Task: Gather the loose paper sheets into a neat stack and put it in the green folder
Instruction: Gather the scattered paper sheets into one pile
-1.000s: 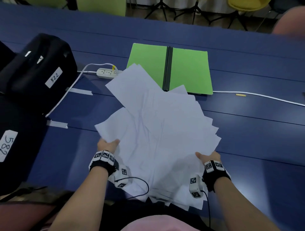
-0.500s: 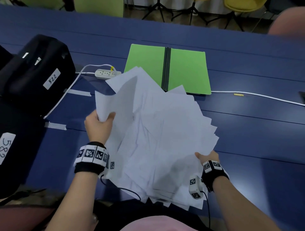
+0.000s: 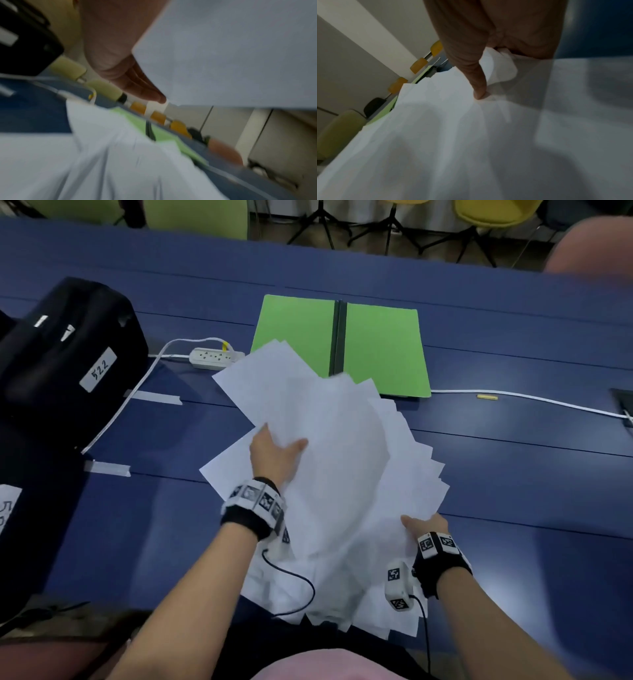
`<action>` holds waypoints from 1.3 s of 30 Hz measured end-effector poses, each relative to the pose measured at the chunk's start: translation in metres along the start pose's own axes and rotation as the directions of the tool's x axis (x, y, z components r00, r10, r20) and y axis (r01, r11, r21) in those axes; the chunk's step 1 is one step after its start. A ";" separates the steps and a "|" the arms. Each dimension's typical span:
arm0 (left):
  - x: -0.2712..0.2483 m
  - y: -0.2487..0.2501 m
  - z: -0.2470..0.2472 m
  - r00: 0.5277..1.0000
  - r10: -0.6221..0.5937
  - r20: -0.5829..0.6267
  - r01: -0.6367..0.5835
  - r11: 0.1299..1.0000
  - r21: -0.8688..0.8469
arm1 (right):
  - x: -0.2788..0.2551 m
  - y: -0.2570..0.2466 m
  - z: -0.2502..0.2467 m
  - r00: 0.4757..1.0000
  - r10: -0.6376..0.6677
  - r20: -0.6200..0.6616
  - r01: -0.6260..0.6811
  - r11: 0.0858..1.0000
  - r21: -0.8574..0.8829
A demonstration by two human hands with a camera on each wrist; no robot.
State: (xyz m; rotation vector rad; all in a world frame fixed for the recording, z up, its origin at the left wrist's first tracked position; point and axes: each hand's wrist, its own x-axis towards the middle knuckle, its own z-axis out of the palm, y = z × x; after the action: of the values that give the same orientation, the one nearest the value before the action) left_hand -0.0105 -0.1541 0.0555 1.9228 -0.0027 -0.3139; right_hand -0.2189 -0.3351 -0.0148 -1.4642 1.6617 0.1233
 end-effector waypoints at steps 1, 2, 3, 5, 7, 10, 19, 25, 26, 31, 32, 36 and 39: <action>-0.003 -0.018 0.010 0.998 -0.060 0.017 0.059 0.995 0.075 | 0.000 -0.001 0.001 1.000 0.013 -0.012 -0.013 0.999 0.041; -0.006 -0.034 0.018 0.994 -0.105 0.037 0.098 0.985 0.145 | 0.000 -0.002 0.002 0.999 0.030 -0.021 -0.028 0.996 0.084; -0.009 -0.048 0.024 0.989 -0.135 0.056 0.121 0.971 0.205 | 0.000 -0.003 0.003 0.998 0.052 -0.023 -0.049 0.991 0.122; -0.014 -0.065 0.030 0.979 -0.172 0.110 0.132 0.945 0.298 | 0.000 -0.007 0.004 0.996 0.086 -0.013 -0.082 0.979 0.188; -0.015 -0.075 0.029 0.965 -0.189 0.183 0.128 0.944 0.303 | 0.000 -0.012 0.005 0.995 0.099 0.005 -0.097 0.967 0.234; -0.001 -0.085 0.013 0.966 -0.255 0.053 0.235 0.941 0.243 | -0.001 -0.018 0.006 0.994 0.113 0.003 -0.112 0.982 0.150; 0.051 -0.088 -0.064 0.651 -0.625 -0.430 0.754 0.600 0.269 | 0.004 -0.011 0.030 0.986 0.072 -0.151 -0.090 0.989 -0.114; 0.070 -0.086 -0.043 0.755 -0.526 -0.393 0.651 0.675 0.347 | 0.008 -0.012 0.034 0.977 0.081 -0.196 -0.109 0.985 -0.137; 0.069 -0.086 -0.040 0.763 -0.509 -0.398 0.641 0.674 0.367 | 0.009 -0.011 0.035 0.976 0.080 -0.202 -0.109 0.984 -0.141; 0.074 -0.066 -0.023 0.784 -0.530 -0.323 0.620 0.656 0.430 | 0.009 -0.008 0.036 0.976 0.064 -0.209 -0.094 0.986 -0.138; 0.079 -0.063 -0.019 0.801 -0.527 -0.285 0.599 0.687 0.413 | 0.010 -0.008 0.035 0.977 0.059 -0.206 -0.089 0.986 -0.138; 0.094 -0.055 -0.005 0.890 -0.451 -0.070 0.453 0.854 0.257 | 0.013 -0.007 0.032 0.982 0.053 -0.179 -0.076 0.989 -0.124; 0.099 -0.052 0.000 0.902 -0.431 0.037 0.423 0.896 0.131 | 0.017 -0.003 0.030 0.986 0.047 -0.161 -0.066 0.991 -0.115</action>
State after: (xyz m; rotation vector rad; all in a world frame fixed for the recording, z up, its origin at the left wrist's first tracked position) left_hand 0.0771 -0.1499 -0.0140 2.0215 0.3723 -0.6852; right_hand -0.1984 -0.3307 -0.0424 -1.5506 1.8529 0.1444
